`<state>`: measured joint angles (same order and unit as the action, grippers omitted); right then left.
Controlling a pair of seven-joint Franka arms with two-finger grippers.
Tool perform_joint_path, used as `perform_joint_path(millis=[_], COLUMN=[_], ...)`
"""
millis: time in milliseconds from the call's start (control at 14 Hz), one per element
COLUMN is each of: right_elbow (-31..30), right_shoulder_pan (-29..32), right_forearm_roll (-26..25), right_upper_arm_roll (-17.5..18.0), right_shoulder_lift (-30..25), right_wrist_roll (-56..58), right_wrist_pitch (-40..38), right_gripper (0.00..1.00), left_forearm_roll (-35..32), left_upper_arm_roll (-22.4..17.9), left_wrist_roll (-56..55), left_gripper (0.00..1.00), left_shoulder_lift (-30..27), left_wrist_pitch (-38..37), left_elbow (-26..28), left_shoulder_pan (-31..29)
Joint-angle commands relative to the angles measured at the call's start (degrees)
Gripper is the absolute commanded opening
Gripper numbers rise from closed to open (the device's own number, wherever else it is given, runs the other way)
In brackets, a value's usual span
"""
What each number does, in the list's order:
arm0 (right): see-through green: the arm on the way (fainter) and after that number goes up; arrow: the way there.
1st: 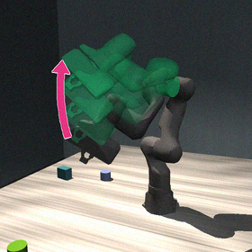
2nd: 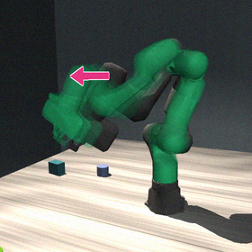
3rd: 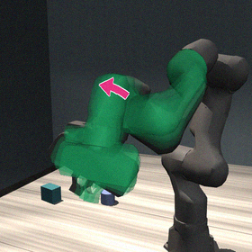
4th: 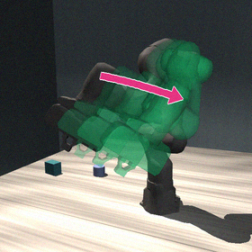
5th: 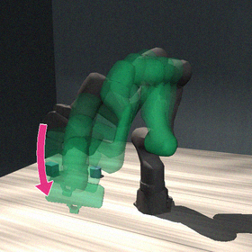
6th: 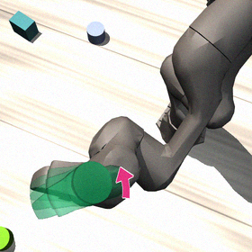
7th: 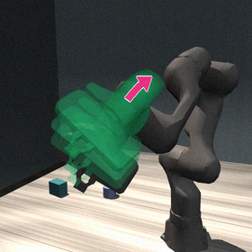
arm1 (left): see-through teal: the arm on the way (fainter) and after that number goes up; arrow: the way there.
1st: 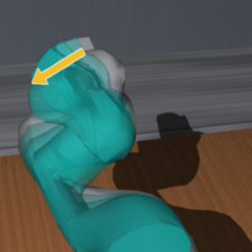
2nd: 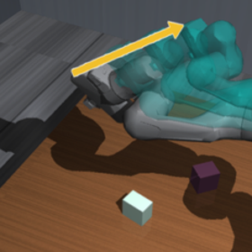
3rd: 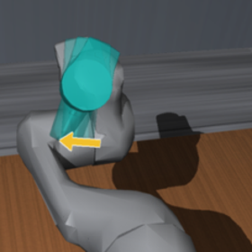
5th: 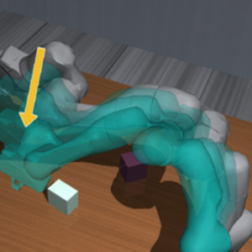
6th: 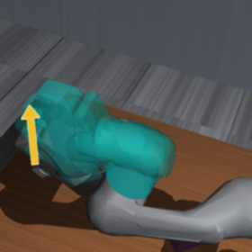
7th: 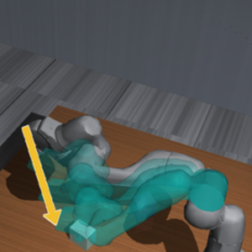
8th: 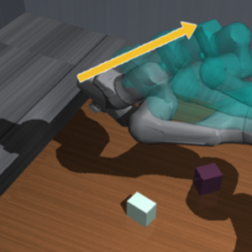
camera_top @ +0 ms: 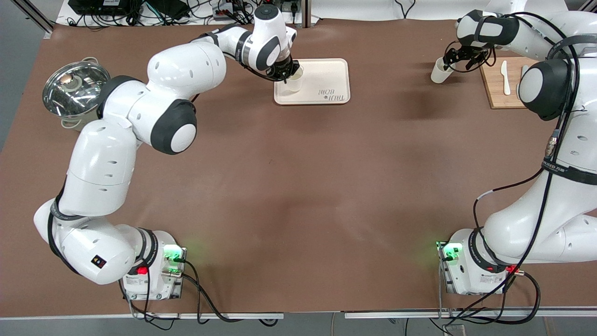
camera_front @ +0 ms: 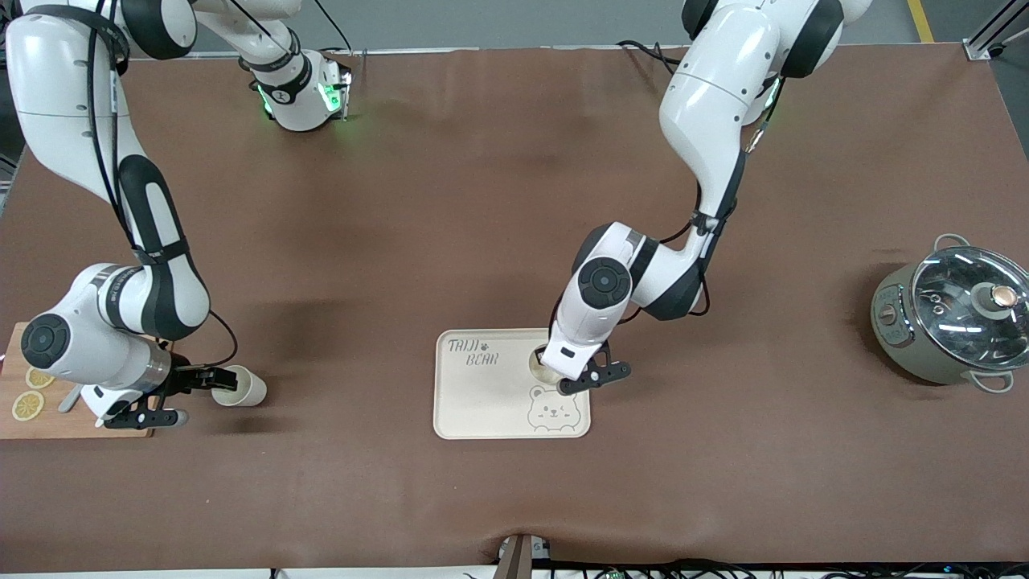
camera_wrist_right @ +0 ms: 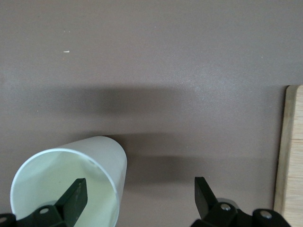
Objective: Place white IKEA cup upright on tray with both arms
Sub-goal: 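Carry the cup onto the bear tray with the left gripper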
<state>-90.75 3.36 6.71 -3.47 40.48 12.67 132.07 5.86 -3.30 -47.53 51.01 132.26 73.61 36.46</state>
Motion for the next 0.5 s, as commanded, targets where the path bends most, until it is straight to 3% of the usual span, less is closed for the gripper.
perform_joint_path(millis=[0,71,143,214,429], right_elbow=[0.40,0.40,0.40,0.40,0.40], right_shoulder_pan=[0.33,0.42,0.33,0.25,0.16], right_forearm_roll=[1.37,1.37,1.37,1.37,1.37], right_upper_arm_roll=[0.31,0.31,0.31,0.31,0.31], right_shoulder_lift=[0.30,0.30,0.30,0.30,0.30], right_wrist_roll=[0.87,0.87,0.87,0.87,0.78], right_wrist_pitch=[0.29,0.29,0.29,0.21,0.12], right_gripper=[0.89,0.81,0.73,0.64,0.42], left_forearm_roll=[-0.67,-0.67,-0.76,-0.76,-1.38], left_upper_arm_roll=[-1.01,-1.01,-1.01,-1.01,-1.28], left_wrist_roll=[-0.54,-0.54,-0.46,-0.46,-0.63], left_gripper=[0.00,0.00,0.20,0.96,1.00], left_shoulder_lift=[0.76,0.76,0.67,0.67,0.14], left_wrist_pitch=[0.28,0.19,0.19,0.28,0.11], left_elbow=[-1.27,-1.27,-1.27,-1.27,-1.36], left_shoulder_pan=[0.81,0.81,0.64,0.55,0.72])
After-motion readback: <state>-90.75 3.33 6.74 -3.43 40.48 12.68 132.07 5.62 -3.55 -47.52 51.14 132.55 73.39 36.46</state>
